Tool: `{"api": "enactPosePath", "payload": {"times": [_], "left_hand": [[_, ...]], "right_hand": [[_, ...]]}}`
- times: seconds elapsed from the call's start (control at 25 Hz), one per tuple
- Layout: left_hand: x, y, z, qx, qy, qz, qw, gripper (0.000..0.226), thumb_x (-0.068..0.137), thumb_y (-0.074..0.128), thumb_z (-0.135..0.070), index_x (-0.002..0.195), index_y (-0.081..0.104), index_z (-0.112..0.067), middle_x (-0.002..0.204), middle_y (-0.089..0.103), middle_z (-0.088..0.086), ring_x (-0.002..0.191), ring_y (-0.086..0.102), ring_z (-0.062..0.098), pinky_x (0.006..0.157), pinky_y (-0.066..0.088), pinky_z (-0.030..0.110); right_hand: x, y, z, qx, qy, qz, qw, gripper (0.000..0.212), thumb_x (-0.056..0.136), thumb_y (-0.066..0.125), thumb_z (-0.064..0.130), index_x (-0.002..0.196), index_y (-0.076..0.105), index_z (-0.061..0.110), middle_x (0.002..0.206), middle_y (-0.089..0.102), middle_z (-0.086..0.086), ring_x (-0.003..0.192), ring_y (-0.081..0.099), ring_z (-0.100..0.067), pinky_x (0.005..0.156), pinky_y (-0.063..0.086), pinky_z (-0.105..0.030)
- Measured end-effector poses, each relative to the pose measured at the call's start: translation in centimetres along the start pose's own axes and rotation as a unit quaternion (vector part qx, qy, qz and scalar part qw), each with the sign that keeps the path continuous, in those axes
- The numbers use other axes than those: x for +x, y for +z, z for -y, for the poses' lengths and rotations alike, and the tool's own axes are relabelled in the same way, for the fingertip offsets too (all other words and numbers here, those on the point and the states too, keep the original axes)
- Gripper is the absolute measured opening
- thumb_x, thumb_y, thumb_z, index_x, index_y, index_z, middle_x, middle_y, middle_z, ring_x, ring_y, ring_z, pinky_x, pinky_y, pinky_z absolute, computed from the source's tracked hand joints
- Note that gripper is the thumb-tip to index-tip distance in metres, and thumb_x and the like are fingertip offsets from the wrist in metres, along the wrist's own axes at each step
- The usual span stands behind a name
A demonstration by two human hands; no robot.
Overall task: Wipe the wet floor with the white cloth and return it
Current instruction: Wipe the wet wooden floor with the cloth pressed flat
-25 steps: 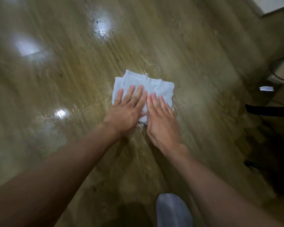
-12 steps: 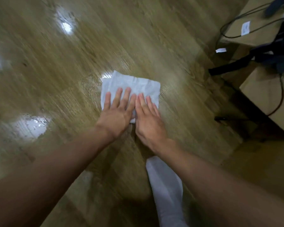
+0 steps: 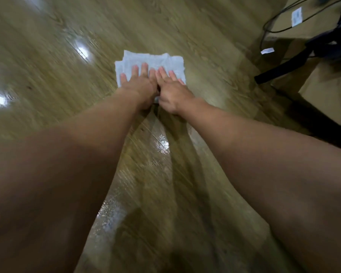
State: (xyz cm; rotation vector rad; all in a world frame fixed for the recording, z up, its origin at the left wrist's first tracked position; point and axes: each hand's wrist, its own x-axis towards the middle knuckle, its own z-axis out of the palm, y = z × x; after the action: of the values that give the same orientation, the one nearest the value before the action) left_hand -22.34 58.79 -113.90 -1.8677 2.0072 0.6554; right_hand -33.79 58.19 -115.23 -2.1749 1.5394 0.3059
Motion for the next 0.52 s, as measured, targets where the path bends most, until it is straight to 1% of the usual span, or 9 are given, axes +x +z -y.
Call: {"api": "enactPosePath", "payload": {"times": [0.08,0.16,0.28,0.36,0.44,0.52], "left_hand": [[-0.2,0.0,0.0,-0.004,0.007,-0.005,1.000,0.069,0.100,0.036,-0.031,0.153,-0.005,-0.014,0.160,-0.014,0.009,0.147,-0.009,0.035,0.114,0.003,0.060],[-2.5,1.3,-0.5,0.011,0.029,-0.017,0.999,0.067,0.102,0.032,-0.035,0.153,-0.006,-0.015,0.160,-0.014,0.008,0.147,-0.009,0.035,0.114,0.003,0.059],[-9.8,5.7,-4.6,0.077,0.120,-0.015,0.990,0.064,0.104,0.026,-0.032,0.152,-0.011,-0.013,0.160,-0.017,0.010,0.147,-0.011,0.036,0.115,0.002,0.058],[-13.8,8.3,-7.1,0.129,0.179,-0.007,0.975,0.061,0.104,0.022,-0.025,0.151,-0.013,-0.011,0.158,-0.022,0.012,0.146,-0.016,0.037,0.115,-0.001,0.059],[-13.5,8.8,-8.0,0.126,0.199,0.014,0.972,0.058,0.103,0.018,-0.022,0.151,-0.013,-0.010,0.158,-0.023,0.010,0.146,-0.018,0.035,0.115,-0.002,0.060],[-11.0,6.8,-7.9,0.112,0.181,0.022,0.977,0.059,0.104,0.020,-0.027,0.152,-0.011,-0.013,0.159,-0.022,0.007,0.146,-0.017,0.031,0.115,-0.002,0.058]], "right_hand": [[-0.5,0.5,0.0,0.010,0.000,-0.028,1.000,0.077,0.097,0.045,0.035,0.154,0.000,0.013,0.163,-0.005,-0.002,0.149,-0.005,-0.026,0.119,0.001,-0.039],[-3.6,2.5,-0.1,0.041,0.004,-0.070,0.997,0.072,0.097,0.042,0.029,0.154,0.002,0.011,0.163,-0.002,-0.003,0.149,-0.003,-0.025,0.119,0.001,-0.039],[-14.7,7.4,-0.6,0.083,0.060,-0.113,0.988,0.064,0.096,0.029,0.023,0.154,0.005,0.011,0.163,0.003,-0.004,0.150,-0.002,-0.023,0.122,0.004,-0.040],[-21.4,10.0,-0.8,0.075,0.100,-0.112,0.986,0.066,0.092,0.025,0.023,0.154,0.006,0.011,0.163,0.005,-0.004,0.150,-0.002,-0.021,0.122,0.007,-0.041],[-21.9,10.6,-1.8,0.089,0.106,-0.101,0.985,0.066,0.093,0.030,0.019,0.154,0.006,0.012,0.163,0.004,-0.004,0.150,-0.003,-0.021,0.122,0.003,-0.039],[-19.0,8.9,-2.3,0.077,0.123,-0.095,0.985,0.071,0.093,0.038,0.018,0.154,0.003,0.012,0.163,0.001,-0.003,0.150,-0.004,-0.024,0.120,0.000,-0.038]]}}
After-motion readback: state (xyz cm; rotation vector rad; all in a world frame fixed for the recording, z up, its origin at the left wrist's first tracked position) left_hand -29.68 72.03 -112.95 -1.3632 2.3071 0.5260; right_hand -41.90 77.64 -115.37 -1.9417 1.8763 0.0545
